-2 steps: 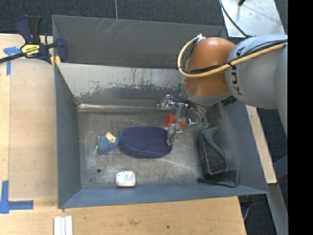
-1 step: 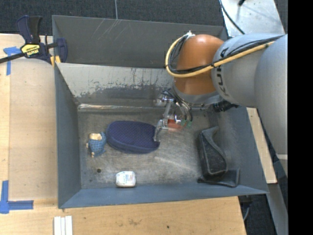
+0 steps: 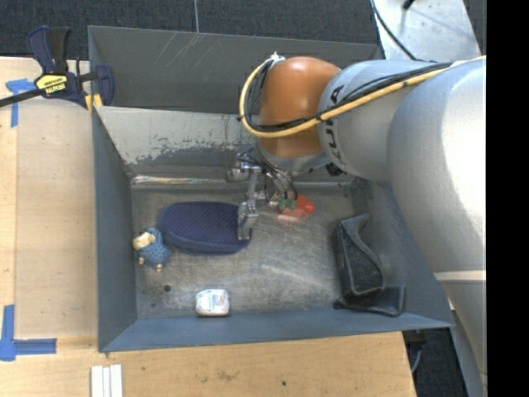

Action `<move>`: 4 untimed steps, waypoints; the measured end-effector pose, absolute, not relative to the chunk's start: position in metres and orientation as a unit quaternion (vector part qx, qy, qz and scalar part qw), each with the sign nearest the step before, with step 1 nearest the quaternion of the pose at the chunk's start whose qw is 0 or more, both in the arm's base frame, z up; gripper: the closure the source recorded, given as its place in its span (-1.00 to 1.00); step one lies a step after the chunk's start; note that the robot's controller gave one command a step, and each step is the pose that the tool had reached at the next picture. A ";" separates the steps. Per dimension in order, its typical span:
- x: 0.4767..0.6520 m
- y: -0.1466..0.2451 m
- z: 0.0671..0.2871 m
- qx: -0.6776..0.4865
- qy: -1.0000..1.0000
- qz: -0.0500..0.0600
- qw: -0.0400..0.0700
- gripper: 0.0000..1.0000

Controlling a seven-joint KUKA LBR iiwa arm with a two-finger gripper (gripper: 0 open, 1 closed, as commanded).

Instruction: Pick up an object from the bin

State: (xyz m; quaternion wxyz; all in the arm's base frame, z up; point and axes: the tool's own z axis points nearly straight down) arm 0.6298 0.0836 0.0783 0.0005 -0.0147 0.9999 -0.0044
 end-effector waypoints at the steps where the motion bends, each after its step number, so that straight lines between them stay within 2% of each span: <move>1: 0.624 0.119 0.079 0.001 1.000 -0.002 0.008 -1.00; 2: 0.622 0.122 0.081 0.001 1.000 0.001 0.003 1.00; 3: 0.626 0.122 0.161 0.001 1.000 0.001 0.006 1.00; 4: 0.627 0.122 0.195 0.000 1.000 0.000 0.004 1.00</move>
Offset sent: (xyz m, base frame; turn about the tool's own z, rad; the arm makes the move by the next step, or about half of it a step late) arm -0.0126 0.0380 -0.0083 0.0341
